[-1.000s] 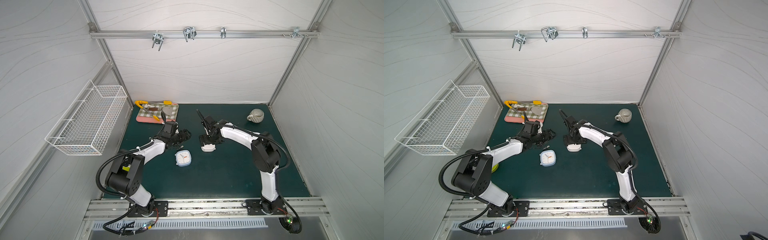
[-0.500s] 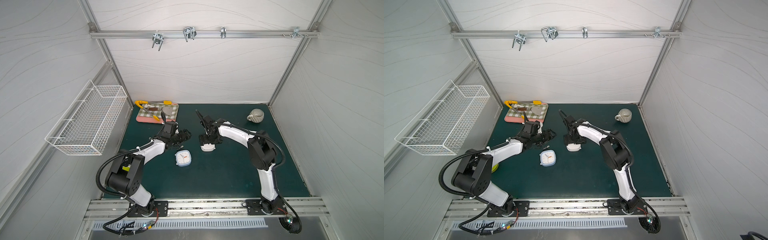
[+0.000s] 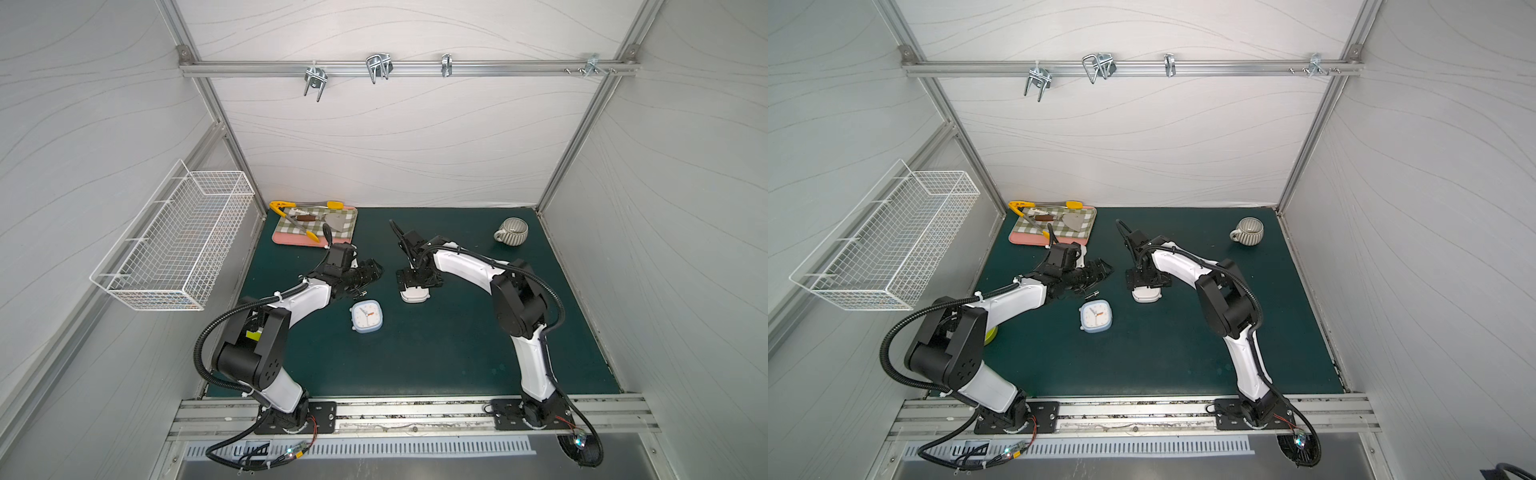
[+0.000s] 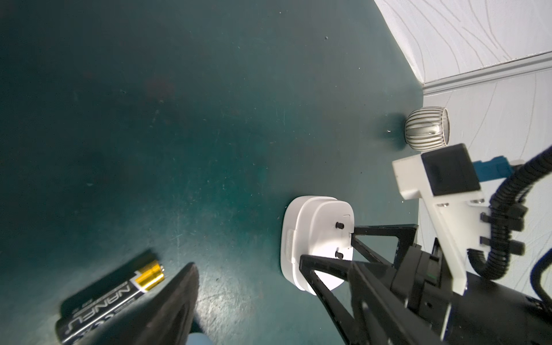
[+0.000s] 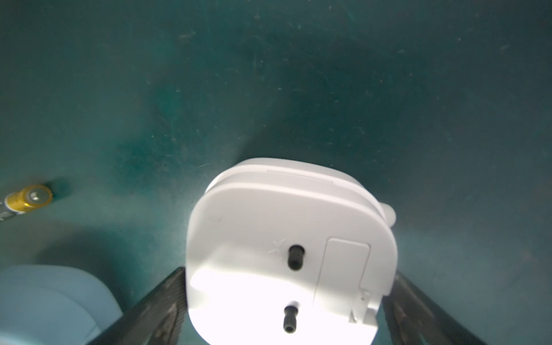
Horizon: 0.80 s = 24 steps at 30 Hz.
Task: Insert the battery into the alarm
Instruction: Adjust the alarm at the center of the board.
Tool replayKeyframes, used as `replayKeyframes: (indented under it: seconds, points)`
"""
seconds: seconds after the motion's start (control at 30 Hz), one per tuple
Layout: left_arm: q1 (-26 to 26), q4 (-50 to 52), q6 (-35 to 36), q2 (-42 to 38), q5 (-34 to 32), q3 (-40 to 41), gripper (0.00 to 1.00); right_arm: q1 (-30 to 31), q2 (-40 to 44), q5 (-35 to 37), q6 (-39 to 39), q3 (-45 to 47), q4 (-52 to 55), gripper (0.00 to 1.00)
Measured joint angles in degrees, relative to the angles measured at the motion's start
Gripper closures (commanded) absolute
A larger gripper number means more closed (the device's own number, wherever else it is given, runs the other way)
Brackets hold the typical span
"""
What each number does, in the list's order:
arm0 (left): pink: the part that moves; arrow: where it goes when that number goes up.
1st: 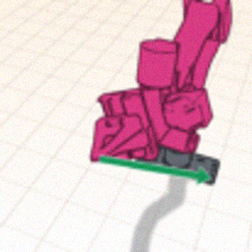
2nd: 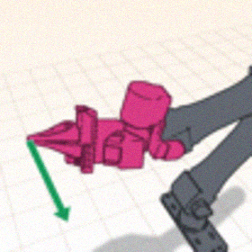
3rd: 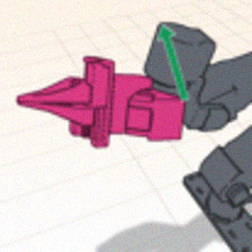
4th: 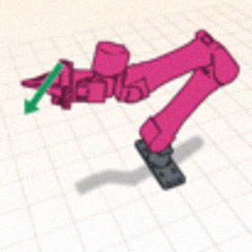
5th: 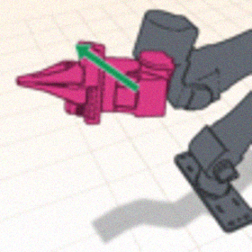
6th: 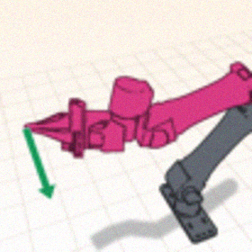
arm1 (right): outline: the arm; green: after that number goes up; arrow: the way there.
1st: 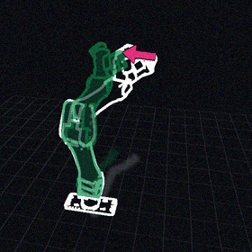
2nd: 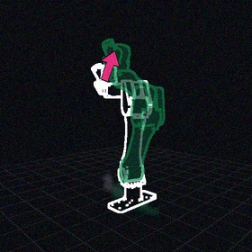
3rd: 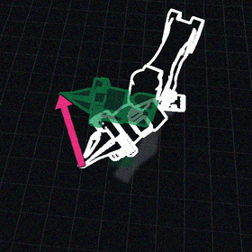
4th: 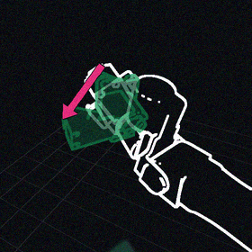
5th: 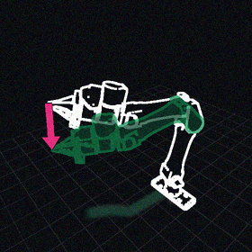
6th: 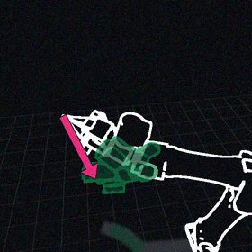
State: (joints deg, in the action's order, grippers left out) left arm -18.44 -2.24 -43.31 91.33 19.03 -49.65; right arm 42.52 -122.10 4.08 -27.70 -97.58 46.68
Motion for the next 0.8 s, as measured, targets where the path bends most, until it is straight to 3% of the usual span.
replayKeyframes:
  seconds: [0.2,0.4,0.8]
  points:
    - [0.0,-0.6,0.0,0.1,0.1,0.1,0.19,0.1,0.0,0.2,0.0,-0.3,0.7,0.12]
    - [0.0,-1.2,0.0,0.5,0.2,0.1,0.19,0.1,0.0,0.3,0.1,-0.3,1.1,0.01]
    - [0.0,-1.3,0.0,0.8,0.5,0.1,0.19,0.3,-0.6,0.3,0.1,-0.9,1.8,0.01]
